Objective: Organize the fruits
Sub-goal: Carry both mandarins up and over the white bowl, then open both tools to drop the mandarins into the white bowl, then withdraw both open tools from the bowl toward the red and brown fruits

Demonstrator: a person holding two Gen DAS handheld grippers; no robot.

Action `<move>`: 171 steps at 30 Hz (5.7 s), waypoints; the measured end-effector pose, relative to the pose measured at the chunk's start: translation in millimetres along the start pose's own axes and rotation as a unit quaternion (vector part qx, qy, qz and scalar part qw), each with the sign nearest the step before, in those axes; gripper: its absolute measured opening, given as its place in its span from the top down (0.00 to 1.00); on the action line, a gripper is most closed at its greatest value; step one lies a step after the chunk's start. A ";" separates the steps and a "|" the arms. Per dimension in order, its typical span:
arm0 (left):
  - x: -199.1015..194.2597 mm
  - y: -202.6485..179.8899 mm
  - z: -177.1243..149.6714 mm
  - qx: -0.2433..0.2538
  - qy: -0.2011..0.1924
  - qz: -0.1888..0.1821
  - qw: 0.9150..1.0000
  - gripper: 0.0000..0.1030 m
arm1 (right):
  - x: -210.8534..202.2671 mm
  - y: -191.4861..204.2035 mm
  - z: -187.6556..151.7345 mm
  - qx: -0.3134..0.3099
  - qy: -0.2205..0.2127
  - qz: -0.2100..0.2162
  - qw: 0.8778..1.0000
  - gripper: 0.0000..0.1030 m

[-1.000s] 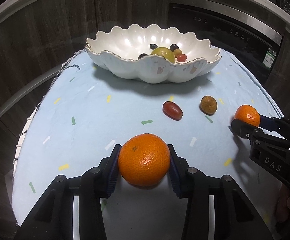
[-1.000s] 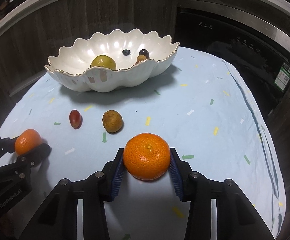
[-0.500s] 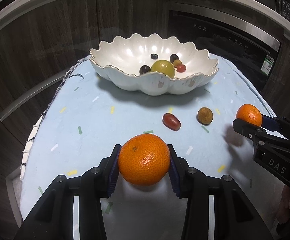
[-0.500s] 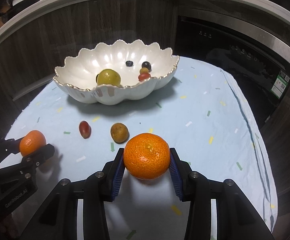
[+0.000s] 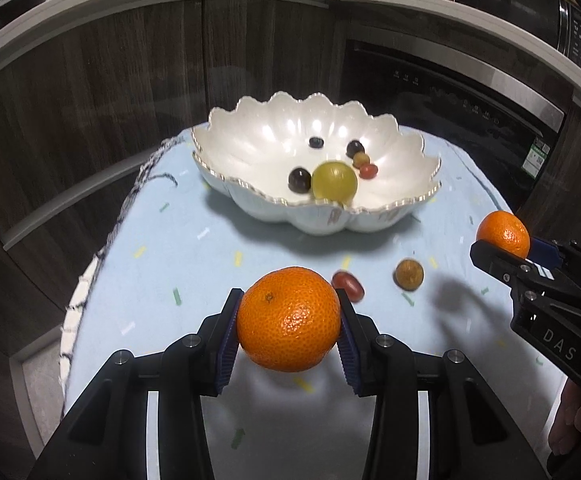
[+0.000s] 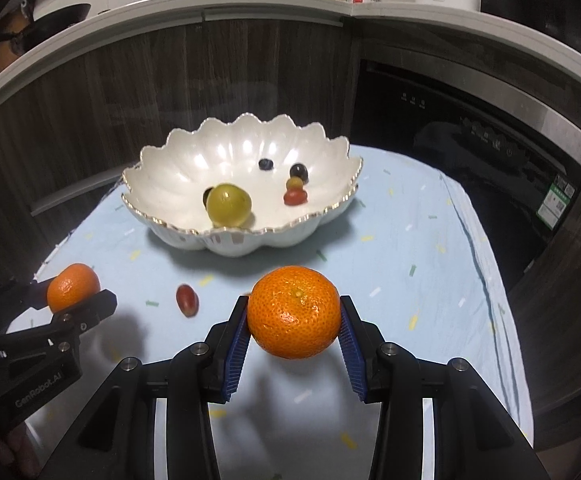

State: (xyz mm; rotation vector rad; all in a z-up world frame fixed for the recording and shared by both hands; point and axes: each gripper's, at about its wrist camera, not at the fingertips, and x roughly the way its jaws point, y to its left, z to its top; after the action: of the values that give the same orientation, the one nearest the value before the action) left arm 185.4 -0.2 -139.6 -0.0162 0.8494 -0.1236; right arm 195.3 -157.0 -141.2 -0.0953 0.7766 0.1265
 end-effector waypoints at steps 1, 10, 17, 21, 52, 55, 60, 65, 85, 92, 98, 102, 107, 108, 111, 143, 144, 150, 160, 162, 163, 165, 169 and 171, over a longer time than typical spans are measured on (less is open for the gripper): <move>-0.7 0.7 2.6 0.000 -0.002 0.000 1.000 0.58 | -0.4 0.6 2.5 -0.001 -0.002 0.000 1.000 0.58; -3.0 6.9 26.3 0.003 -0.017 0.001 1.000 0.58 | -3.5 4.2 24.1 -0.003 -0.020 -0.002 1.000 0.58; -4.9 9.3 38.6 0.005 -0.026 0.001 1.000 0.58 | -5.0 4.8 37.4 -0.002 -0.030 -0.003 1.000 0.58; -5.0 11.6 45.8 0.004 -0.031 0.002 1.000 0.58 | -4.2 5.3 44.0 0.001 -0.033 0.000 0.999 0.58; 32.6 23.7 98.5 0.014 -0.023 0.008 1.000 0.58 | 34.8 6.2 89.3 0.008 -0.023 0.003 1.000 0.58; 38.3 25.0 100.0 0.015 -0.017 0.008 1.000 0.58 | 40.0 7.5 91.4 0.007 -0.018 0.005 1.000 0.58; 49.4 26.3 101.0 0.015 -0.005 0.006 1.000 0.58 | 50.1 9.3 91.5 0.007 -0.004 0.008 1.000 0.58; 60.4 27.3 99.7 0.013 0.011 0.005 1.000 0.58 | 62.0 9.6 89.6 0.007 0.016 0.009 1.000 0.58; 62.0 31.1 101.3 0.008 0.007 0.028 1.000 0.29 | 77.9 4.9 84.1 0.017 0.052 0.006 0.999 0.37; 57.6 34.1 98.6 0.002 0.006 0.031 1.000 0.24 | 67.5 6.2 87.6 0.016 0.026 -0.006 1.000 0.29; 51.8 32.8 96.9 0.007 0.000 0.035 0.999 0.19 | 63.8 5.1 86.9 0.021 0.025 -0.011 0.999 0.27; 47.2 31.6 96.7 0.006 -0.003 0.034 0.999 0.18 | 57.7 4.4 86.5 0.023 0.021 -0.012 0.999 0.27; 38.1 30.2 96.6 0.007 -0.010 0.034 0.999 0.18 | 49.5 4.7 87.3 0.024 0.014 -0.013 1.000 0.27; 35.9 29.9 96.5 0.006 -0.011 0.033 0.999 0.18 | 48.1 4.5 87.2 0.024 0.012 -0.013 1.000 0.27; 31.3 29.3 96.3 0.007 -0.013 0.033 0.999 0.18 | 42.9 4.9 86.9 0.025 0.009 -0.014 1.000 0.27; 1.5 -1.8 55.4 0.022 -0.011 0.014 1.000 0.18 | 8.6 -8.7 52.4 0.023 -0.005 -0.010 1.000 0.27; 1.2 -2.8 53.2 0.023 -0.011 0.013 1.000 0.18 | 8.1 -9.4 50.3 0.023 -0.004 -0.010 1.000 0.27; 1.7 -7.5 42.7 0.029 -0.007 0.010 1.000 0.18 | 7.2 -12.1 37.5 0.017 0.000 -0.007 1.000 0.27; 7.5 -11.9 27.8 0.038 -0.002 0.006 0.999 0.19 | 12.3 -9.8 23.3 0.007 0.008 0.000 1.000 0.27; 9.1 -13.2 24.3 0.042 -0.002 0.004 0.999 0.20 | 14.4 -10.2 20.8 0.008 0.011 0.002 1.000 0.27; 9.5 -13.8 23.0 0.044 -0.002 0.004 0.999 0.21 | 15.5 -10.3 19.4 0.008 0.013 0.002 1.000 0.27; 10.8 -15.9 20.0 0.049 -0.003 0.002 0.999 0.22 | 17.4 -10.4 16.3 0.008 0.015 0.005 1.000 0.27; 15.6 -19.2 15.5 0.058 0.001 -0.008 0.998 0.30 | 20.0 -8.2 11.6 0.004 0.018 0.013 1.000 0.27; 18.8 -21.6 13.3 0.062 0.004 -0.014 0.998 0.34 | 21.4 -6.7 9.3 0.002 0.019 0.016 1.000 0.27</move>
State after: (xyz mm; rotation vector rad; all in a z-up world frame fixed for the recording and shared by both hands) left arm 205.5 -24.3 -143.5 0.0899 0.8488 -0.2026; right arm 217.9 -160.8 -149.3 -0.0817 0.8157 0.1550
